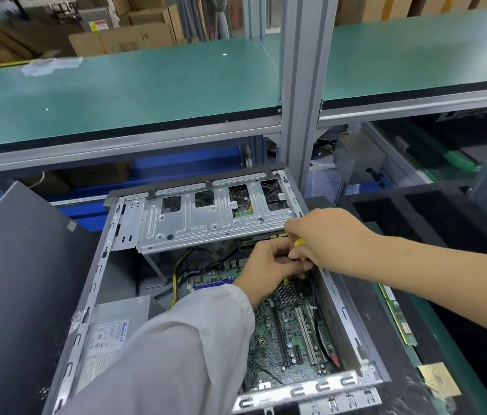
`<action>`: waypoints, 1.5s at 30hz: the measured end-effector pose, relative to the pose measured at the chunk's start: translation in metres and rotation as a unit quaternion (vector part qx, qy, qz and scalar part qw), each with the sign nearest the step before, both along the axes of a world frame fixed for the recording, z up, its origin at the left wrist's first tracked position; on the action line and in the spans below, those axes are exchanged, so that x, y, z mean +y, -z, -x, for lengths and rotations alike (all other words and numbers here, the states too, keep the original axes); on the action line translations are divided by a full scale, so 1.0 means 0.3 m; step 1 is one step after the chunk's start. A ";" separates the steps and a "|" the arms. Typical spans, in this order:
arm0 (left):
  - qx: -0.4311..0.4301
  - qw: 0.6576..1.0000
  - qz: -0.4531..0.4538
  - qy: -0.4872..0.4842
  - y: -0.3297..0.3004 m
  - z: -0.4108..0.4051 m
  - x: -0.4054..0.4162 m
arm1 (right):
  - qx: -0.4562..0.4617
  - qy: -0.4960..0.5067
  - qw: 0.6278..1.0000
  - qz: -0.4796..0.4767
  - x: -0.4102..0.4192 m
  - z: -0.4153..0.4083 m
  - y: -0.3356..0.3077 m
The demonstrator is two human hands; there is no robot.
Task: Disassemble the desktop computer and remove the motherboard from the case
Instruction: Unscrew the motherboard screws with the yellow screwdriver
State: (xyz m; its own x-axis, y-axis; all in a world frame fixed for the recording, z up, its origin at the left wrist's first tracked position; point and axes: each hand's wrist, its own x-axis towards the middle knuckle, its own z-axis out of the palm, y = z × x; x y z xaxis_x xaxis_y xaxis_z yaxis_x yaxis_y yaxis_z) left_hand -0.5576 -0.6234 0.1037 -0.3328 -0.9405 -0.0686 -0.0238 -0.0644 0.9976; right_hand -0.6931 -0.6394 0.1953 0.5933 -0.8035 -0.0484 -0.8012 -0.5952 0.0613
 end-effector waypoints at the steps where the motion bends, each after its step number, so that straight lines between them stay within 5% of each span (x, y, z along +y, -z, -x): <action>1: 0.003 1.000 -0.003 0.012 -0.005 0.000 0.002 | -0.026 0.010 0.999 -0.022 0.003 0.006 0.003; 8: 0.011 0.999 -0.019 0.041 -0.016 -0.009 0.002 | -0.056 0.038 0.998 -0.009 0.011 0.034 0.000; 13: 0.021 0.998 -0.040 0.046 -0.007 -0.022 0.005 | -0.114 0.037 0.989 -0.083 0.004 0.026 -0.006; 18: 0.009 0.998 -0.034 0.044 -0.007 -0.022 0.006 | -0.044 0.024 0.999 -0.003 0.000 0.007 -0.022; 24: 0.025 0.998 -0.043 0.046 -0.008 -0.018 0.006 | -0.059 0.024 0.995 -0.079 0.010 -0.003 -0.045; 29: 0.021 0.998 -0.040 0.042 -0.008 -0.008 0.005 | 0.021 0.017 1.000 0.010 0.004 -0.018 -0.044; 35: 0.030 0.997 -0.046 0.049 0.000 -0.012 0.000 | -0.019 0.015 0.997 -0.073 0.014 -0.003 -0.057; 40: 0.017 0.998 -0.033 0.042 -0.002 -0.011 -0.007 | 0.040 0.010 0.999 0.015 0.012 -0.028 -0.040; 45: 0.030 0.998 -0.044 0.043 -0.007 -0.029 -0.008 | -0.012 0.031 0.996 -0.077 0.019 -0.019 -0.040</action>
State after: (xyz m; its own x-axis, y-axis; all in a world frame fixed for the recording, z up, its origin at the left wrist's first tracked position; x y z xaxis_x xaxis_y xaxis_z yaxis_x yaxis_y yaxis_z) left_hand -0.5490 -0.6257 0.1057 -0.4178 -0.8996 -0.1269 0.0270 -0.1519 0.9880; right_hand -0.6875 -0.6337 0.2074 0.5459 -0.8222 -0.1609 -0.8364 -0.5461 -0.0470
